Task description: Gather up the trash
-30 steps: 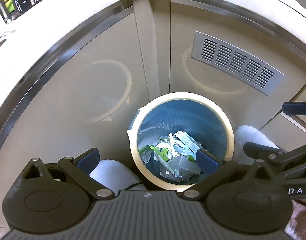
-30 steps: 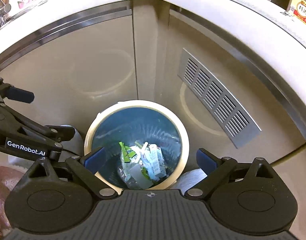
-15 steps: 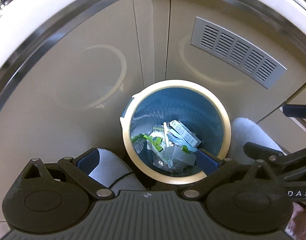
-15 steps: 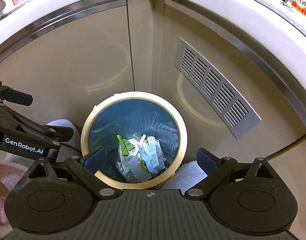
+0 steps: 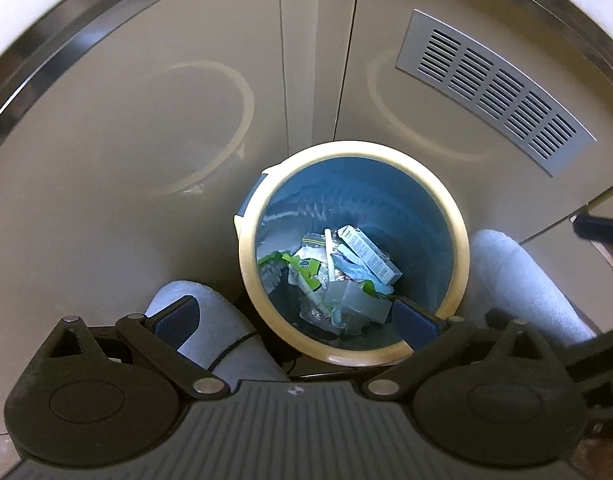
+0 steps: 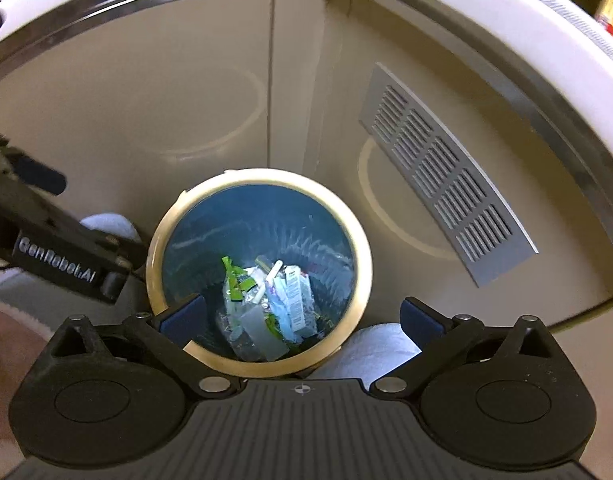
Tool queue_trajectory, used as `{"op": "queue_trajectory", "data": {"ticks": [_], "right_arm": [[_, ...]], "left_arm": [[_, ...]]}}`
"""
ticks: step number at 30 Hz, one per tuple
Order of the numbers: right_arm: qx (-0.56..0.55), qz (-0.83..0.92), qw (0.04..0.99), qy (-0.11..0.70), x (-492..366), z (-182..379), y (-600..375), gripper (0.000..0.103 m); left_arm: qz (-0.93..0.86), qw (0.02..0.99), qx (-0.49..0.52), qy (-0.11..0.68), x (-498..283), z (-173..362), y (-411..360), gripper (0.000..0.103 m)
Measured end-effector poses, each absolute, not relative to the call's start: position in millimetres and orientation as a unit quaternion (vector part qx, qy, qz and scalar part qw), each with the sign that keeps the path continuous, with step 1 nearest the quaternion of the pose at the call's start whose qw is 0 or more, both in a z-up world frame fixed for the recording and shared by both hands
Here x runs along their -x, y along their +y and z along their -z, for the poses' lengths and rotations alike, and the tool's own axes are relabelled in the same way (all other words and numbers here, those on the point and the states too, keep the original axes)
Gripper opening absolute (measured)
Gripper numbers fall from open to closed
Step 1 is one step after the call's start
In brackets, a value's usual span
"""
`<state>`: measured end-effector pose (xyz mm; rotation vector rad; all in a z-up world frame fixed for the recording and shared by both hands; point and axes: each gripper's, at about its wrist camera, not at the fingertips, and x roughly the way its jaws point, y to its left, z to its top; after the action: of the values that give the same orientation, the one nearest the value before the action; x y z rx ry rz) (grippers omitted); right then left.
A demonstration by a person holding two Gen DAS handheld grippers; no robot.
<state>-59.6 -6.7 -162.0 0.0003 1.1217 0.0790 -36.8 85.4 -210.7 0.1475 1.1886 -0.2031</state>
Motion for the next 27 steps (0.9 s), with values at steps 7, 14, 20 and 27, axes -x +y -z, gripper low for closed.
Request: {"op": "queue_trajectory", "data": {"ticks": [7, 14, 20, 27], "right_arm": [[-0.009, -0.039, 0.834, 0.551, 52, 174, -5, 0.103], [-0.009, -0.041, 0.828, 0.559, 50, 178, -2, 0.103], [-0.013, -0.038, 0.825, 0.563, 48, 180, -6, 0.103], [-0.015, -0.037, 0.826, 0.563, 48, 180, -6, 0.103]], "left_arm": [[0.100, 0.807, -0.082, 0.576, 31, 223, 81, 0.103], [0.103, 0.798, -0.078, 0.589, 27, 230, 80, 0.103], [0.097, 0.792, -0.092, 0.595, 26, 235, 77, 0.103], [0.092, 0.790, -0.092, 0.599, 26, 236, 79, 0.103]]}}
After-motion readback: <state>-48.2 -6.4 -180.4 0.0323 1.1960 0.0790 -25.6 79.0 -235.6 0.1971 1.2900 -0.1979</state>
